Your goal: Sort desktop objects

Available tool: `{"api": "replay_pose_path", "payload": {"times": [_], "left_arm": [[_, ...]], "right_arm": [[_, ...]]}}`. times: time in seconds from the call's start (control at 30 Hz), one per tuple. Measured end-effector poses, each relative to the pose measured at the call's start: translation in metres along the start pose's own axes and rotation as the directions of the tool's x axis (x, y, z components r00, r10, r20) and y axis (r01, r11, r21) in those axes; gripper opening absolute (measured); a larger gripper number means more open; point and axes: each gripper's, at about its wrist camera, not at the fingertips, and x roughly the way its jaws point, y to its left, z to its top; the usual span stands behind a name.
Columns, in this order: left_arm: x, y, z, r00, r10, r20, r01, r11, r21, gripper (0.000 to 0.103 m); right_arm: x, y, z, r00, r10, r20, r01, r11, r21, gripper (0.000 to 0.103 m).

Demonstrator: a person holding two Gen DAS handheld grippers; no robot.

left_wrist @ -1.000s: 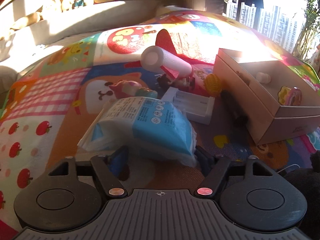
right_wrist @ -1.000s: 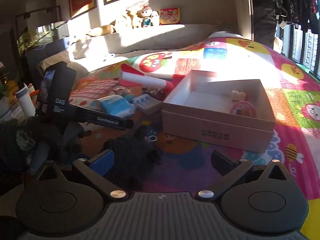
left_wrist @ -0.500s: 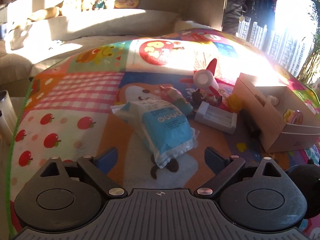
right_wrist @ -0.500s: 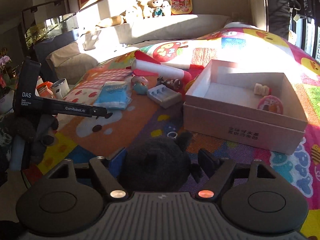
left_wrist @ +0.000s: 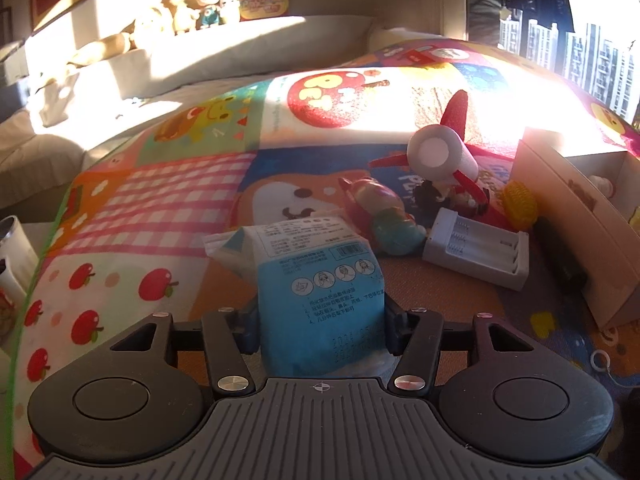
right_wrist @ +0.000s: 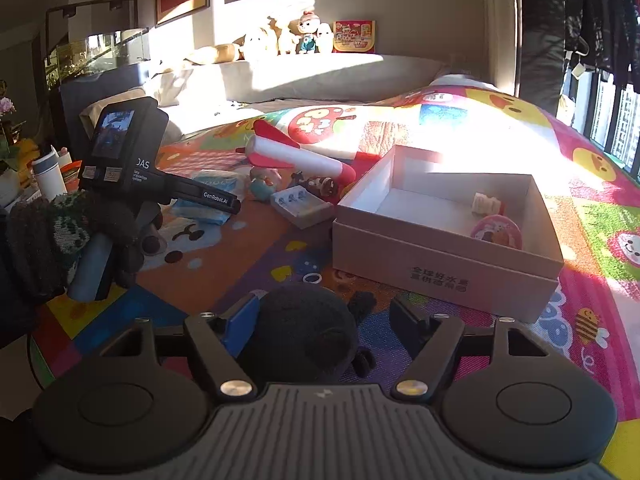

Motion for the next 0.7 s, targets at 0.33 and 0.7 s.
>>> {"api": "replay_pose_path", "payload": {"times": [0.33,0.7], "left_arm": [[-0.091,-0.027,-0.071,0.939,-0.341,-0.034,0.343,0.935,0.092,0.059],[-0.111,-0.026,-0.08,0.913,-0.407,-0.01,0.406,0.91,0.08,0.08]], "right_arm": [[0.003,0.003,0.003,0.998,0.056,-0.021,-0.054,0.996,0.076,0.097],[0.021,-0.011,0.0,0.993,0.06,-0.102,-0.036,0.974,0.223,0.1]]}}
